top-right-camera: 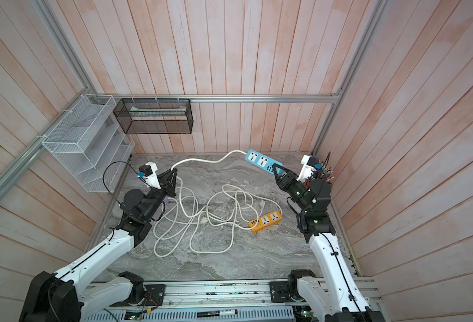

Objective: Unwrap the cord wrapped around the power strip
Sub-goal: Unwrap the power cord from the power strip, then place the power strip at the center of the board.

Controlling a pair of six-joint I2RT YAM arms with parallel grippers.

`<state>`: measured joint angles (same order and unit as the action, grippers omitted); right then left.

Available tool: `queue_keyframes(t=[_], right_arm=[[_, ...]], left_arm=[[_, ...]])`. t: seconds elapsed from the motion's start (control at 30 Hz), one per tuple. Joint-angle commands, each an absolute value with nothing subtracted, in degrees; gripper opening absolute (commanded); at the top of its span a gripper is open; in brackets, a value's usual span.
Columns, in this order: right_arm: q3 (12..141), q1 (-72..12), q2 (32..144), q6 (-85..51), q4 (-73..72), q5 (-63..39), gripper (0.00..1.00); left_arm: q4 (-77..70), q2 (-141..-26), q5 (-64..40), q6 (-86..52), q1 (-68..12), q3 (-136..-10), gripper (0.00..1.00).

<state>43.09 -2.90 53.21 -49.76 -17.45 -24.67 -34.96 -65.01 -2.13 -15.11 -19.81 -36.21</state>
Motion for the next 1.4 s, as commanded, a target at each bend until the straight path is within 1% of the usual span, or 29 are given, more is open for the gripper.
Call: queue_keyframes(t=[0.0,0.03,0.2,0.33,0.5,0.63,0.8,0.97,1.13,1.27,1.37], right_arm=[[41.8,-1.67,56.91,-51.13,-27.34,-18.99,0.0],[41.92,-1.56,58.47,-51.38,-28.85,-19.68,0.0],[45.01,-1.98,69.32,-51.42,-34.37,-21.72,0.0],[47.93,-2.43,78.77,-50.64,-38.1,-24.13,0.0],[47.48,-1.89,86.43,-49.83,-43.06,-19.09,0.0],[46.67,-1.58,89.14,-48.78,-43.59,-12.82,0.0],[46.08,-1.58,94.31,-49.66,-43.22,-13.48,0.0],[42.07,-1.58,95.27,-49.13,-43.43,-9.2,0.0],[40.25,-1.4,95.14,-49.19,-40.63,-2.1,0.0],[39.48,0.32,96.91,-50.97,-38.35,-0.65,0.0],[39.13,1.38,99.19,-51.88,-38.01,-2.29,0.0]], left_arm=[[-30.68,-68.9,3.41,-16.99,-19.23,-39.78,0.94],[-30.92,-69.78,3.66,-17.2,-19.25,-40.07,1.0],[-31.66,-70.89,4.62,-17.09,-19.16,-42.54,1.0],[-30.63,-68.98,3.31,-17.31,-19.16,-43.25,1.0],[-27.95,-64.14,3.17,-16.75,-19.16,-41.87,1.0],[-26.29,-61.11,2.75,-16.44,-19.16,-40.59,1.0],[-25.77,-59.82,1.04,-17.67,-19.23,-39.53,1.0],[-25.11,-58.56,0.74,-17.21,-20.01,-39.22,1.0],[-23.63,-57.41,1.58,-15.61,-20.57,-39.48,1.0],[-23.0,-56.48,2.17,-14.94,-20.65,-39.16,1.0],[-22.74,-56.25,2.53,-14.76,-20.65,-38.98,1.0]])
